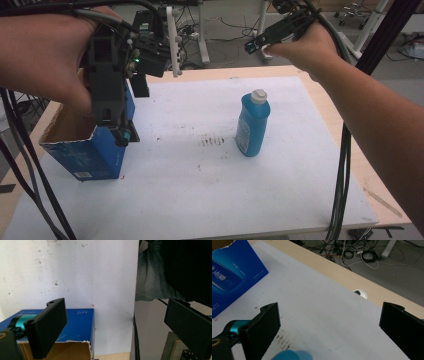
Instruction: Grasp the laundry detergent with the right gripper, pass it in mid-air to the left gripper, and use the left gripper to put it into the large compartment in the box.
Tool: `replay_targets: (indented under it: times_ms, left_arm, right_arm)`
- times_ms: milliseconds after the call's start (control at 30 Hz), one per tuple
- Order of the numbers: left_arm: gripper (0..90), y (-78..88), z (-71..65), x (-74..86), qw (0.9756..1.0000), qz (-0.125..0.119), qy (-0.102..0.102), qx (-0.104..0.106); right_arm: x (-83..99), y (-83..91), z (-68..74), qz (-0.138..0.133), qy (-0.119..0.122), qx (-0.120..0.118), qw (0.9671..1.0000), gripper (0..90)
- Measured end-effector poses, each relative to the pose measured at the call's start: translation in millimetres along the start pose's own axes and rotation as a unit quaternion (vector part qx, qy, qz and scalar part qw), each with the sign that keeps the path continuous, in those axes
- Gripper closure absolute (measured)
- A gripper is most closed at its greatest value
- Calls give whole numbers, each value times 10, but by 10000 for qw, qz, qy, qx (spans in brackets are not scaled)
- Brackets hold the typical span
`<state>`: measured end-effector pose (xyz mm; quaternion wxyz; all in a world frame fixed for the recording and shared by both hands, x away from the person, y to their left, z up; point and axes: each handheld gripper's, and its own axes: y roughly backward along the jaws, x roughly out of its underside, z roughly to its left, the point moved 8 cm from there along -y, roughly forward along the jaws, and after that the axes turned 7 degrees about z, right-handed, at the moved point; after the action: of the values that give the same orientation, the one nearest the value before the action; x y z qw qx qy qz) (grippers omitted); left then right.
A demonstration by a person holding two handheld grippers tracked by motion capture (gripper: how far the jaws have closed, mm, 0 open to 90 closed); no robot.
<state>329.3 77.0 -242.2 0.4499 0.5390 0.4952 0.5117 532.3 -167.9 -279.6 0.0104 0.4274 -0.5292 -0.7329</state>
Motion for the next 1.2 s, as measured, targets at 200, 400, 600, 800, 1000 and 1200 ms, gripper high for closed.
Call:
replay_targets:
  times_ms: [200,400,600,800,1000,1200]
  left_arm:
    - [44,-28,-16,-52,9999,-9,-122,6]
    - [44,-65,-16,-92,9998,-1,-183,-1]
    - [44,-70,-20,-117,9998,-20,-209,-14]
    - [44,-84,-23,-112,9997,-28,-222,-19]
    - [44,-112,-32,-94,9998,-18,-220,6]
    - [44,-112,-32,-87,9998,-15,-192,2]
  right_arm:
    - [301,229,-152,-139,-213,170,9995,24]
    - [584,407,-184,-255,-330,237,9988,24]
    - [816,457,-72,-308,-276,145,9990,24]
    - [983,425,111,-539,-97,160,9984,24]
    - [1170,398,237,-947,-148,143,9953,24]
    - [1410,395,249,-1241,-354,226,9914,10]
